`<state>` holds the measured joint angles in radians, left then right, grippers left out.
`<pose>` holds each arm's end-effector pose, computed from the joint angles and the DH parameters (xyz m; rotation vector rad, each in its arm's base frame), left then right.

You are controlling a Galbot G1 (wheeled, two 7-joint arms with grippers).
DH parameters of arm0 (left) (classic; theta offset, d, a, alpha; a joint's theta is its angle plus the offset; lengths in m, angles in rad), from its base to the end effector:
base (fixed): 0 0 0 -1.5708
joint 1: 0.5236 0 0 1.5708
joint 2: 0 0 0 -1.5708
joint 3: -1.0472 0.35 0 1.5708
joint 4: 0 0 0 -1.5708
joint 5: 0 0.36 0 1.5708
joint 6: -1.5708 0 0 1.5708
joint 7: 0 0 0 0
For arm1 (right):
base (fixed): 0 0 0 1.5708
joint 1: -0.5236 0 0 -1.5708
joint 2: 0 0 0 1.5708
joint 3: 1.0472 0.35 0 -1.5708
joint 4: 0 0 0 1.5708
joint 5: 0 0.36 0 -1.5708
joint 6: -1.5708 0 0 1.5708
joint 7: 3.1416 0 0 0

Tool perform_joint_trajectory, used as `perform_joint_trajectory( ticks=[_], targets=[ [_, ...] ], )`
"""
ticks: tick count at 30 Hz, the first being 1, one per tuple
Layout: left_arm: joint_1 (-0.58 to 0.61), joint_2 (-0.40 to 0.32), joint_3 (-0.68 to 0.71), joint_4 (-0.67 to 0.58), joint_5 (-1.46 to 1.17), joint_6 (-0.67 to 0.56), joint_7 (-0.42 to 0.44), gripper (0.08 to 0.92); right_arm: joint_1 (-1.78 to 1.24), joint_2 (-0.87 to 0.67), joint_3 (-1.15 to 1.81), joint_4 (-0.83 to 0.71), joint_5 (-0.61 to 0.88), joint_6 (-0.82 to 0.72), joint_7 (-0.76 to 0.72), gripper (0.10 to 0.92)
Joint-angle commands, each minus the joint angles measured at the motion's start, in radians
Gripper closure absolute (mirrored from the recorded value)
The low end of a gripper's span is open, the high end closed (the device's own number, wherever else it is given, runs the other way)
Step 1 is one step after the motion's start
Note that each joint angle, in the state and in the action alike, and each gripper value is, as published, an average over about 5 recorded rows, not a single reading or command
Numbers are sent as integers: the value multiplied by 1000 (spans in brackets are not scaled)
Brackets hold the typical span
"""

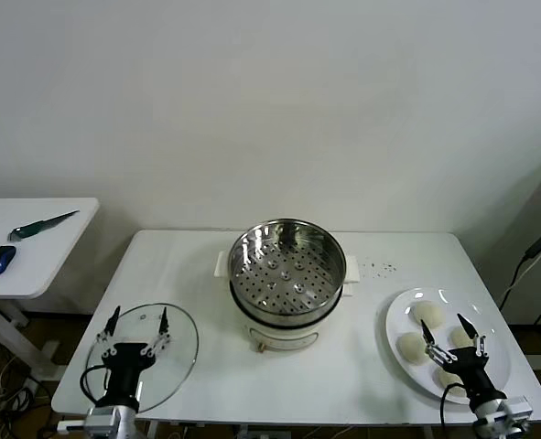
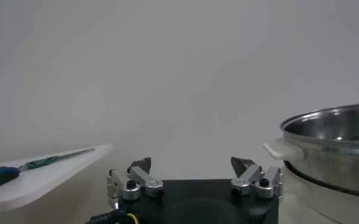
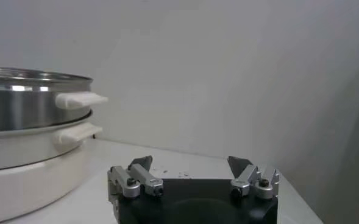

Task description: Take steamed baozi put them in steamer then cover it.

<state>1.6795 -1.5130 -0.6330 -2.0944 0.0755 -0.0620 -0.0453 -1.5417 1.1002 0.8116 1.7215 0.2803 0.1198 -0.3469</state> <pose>0.1508 0.0438 -0.3185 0.1478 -3.0830 -0.2881 0.1969 -0.2243 -0.3538 0.3045 -2.9347 0.3541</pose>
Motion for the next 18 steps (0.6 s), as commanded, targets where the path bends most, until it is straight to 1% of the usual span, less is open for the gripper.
perform_joint_trajectory(
  ticks=[1,2,5,8,12,14,18],
  targets=[
    [-5,-2,2,-2,3,2,0,177,30,-104,22,-6,-60,-68,-112,203],
    [-5,-1,2,-1,4,2,0,177,45,-135,22,-19,-78,-79,-143,203],
    [-10,4,4,1,5,3,-3,177,141,-331,-9,-104,-142,-128,-322,203],
    [-13,7,4,5,5,4,-4,177,246,-515,-99,-189,-172,-141,-478,203],
    [-16,10,3,12,5,4,-6,177,421,-681,-271,-300,-294,-132,-703,203],
    [-17,12,0,15,5,4,-7,177,537,-731,-394,-351,-342,-118,-758,203],
    [-15,17,-11,21,0,2,-9,177,827,-786,-725,-433,-388,-101,-784,203]
  ],
)
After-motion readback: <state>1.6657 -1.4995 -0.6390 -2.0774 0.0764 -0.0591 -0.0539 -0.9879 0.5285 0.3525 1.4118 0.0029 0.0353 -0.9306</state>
